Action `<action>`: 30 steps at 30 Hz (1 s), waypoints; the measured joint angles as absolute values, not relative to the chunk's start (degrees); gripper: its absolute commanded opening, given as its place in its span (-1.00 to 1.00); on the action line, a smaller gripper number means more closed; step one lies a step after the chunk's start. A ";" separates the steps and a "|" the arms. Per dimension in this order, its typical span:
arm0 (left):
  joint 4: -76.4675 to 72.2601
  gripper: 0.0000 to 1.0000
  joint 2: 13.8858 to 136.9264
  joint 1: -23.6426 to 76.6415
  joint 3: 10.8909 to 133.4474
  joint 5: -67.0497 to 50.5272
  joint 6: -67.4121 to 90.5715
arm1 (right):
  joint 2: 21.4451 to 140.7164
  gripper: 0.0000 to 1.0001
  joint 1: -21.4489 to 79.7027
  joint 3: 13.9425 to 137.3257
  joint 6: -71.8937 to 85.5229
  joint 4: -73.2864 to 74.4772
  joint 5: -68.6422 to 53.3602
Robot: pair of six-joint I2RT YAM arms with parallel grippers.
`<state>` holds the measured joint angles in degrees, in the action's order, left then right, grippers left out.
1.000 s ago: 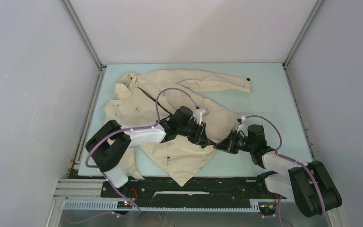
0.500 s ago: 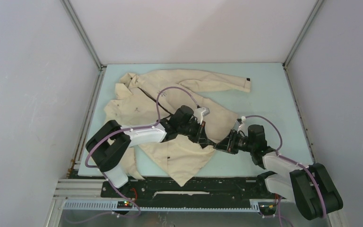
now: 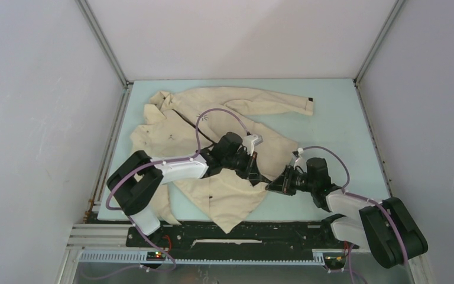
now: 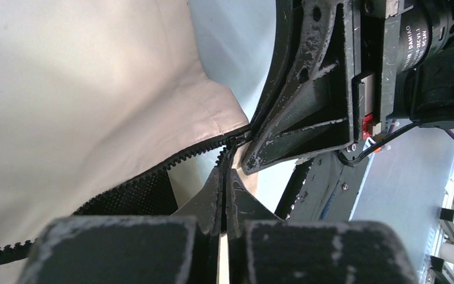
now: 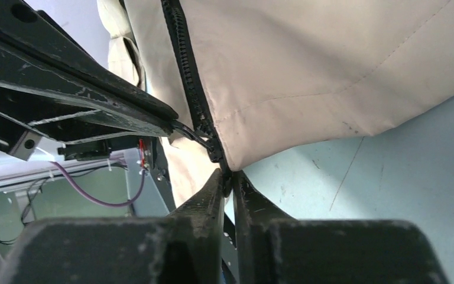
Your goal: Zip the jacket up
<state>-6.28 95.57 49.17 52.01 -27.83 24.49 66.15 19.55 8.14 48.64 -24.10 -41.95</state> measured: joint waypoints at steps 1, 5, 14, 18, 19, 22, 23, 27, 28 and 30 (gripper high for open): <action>-6.31 -1.00 95.53 49.19 52.01 -27.88 24.49 | 66.43 -0.97 19.57 8.12 48.53 -24.27 -41.82; -6.24 -1.00 95.18 49.19 51.99 -28.05 24.47 | 66.63 -1.00 19.66 8.12 48.62 -24.14 -40.60; -4.89 -1.00 94.61 49.58 51.70 -23.94 24.53 | 59.96 -1.00 19.51 5.58 52.80 -21.69 -34.96; -4.78 -1.00 93.78 49.45 50.30 -20.58 24.88 | 54.19 -1.00 19.66 2.68 56.69 -21.23 -32.16; -4.71 -1.00 93.41 49.34 49.84 -19.55 25.04 | 52.90 -1.00 19.66 1.93 57.43 -21.17 -31.59; -4.40 -1.00 90.83 48.49 47.42 -15.70 25.47 | 49.25 -1.00 19.66 0.34 59.68 -20.49 -30.20; -4.21 -1.00 89.89 48.21 46.74 -14.70 25.50 | 48.45 -1.00 19.66 0.23 60.07 -20.25 -30.06; -1.80 -1.00 84.73 47.09 45.17 -10.50 25.15 | 45.15 -1.00 20.10 0.21 60.36 -18.39 -29.63; -0.80 -1.00 83.40 47.03 45.19 -9.21 24.84 | 44.40 -1.00 20.32 0.21 59.96 -17.61 -29.47; 1.96 -1.00 81.10 46.94 45.23 -5.72 23.90 | 43.05 -1.00 20.69 0.27 59.31 -15.90 -29.12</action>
